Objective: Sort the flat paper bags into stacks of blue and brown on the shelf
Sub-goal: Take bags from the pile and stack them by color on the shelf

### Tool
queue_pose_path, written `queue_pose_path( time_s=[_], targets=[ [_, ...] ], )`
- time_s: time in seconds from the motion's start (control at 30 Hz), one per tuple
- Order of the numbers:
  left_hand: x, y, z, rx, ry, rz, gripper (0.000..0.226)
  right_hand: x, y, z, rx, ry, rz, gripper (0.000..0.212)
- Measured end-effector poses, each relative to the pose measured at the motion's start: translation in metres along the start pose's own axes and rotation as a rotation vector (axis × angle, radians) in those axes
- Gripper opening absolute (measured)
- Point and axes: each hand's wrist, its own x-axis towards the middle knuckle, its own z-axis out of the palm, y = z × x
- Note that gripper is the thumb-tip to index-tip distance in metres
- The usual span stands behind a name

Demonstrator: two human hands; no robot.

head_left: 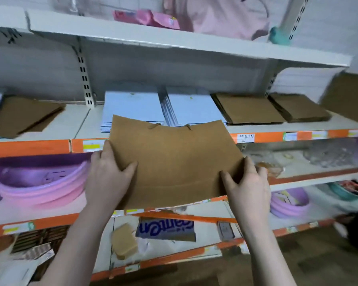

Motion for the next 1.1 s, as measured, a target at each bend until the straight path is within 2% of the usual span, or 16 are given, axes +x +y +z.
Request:
queue_pose_path(
  time_s=[0.2, 0.5, 0.63, 0.87, 0.97, 1.1],
  targets=[
    [0.014, 0.078, 0.062, 0.012, -0.010, 0.056, 0.077, 0.067, 0.067, -0.005, 0.014, 0.034, 0.066, 0.051],
    [0.078, 0.188, 0.192, -0.054, -0.046, 0.093, 0.071, 0.215, 0.156, 0.005, -0.055, 0.084, 0.142, 0.062],
    [0.100, 0.240, 0.241, -0.074, -0.058, 0.122, 0.071, 0.275, 0.192, 0.002, -0.042, 0.105, 0.178, 0.055],
    [0.116, 0.313, 0.314, -0.008, -0.040, 0.070, 0.060, 0.369, 0.251, 0.000, -0.013, 0.031, 0.120, 0.051],
    [0.112, 0.337, 0.342, 0.023, 0.032, 0.006, 0.066, 0.409, 0.278, -0.001, 0.052, -0.042, 0.022, 0.048],
    [0.102, 0.362, 0.366, 0.077, 0.102, -0.121, 0.067, 0.450, 0.307, -0.005, 0.065, -0.195, -0.069, 0.062]
  ],
)
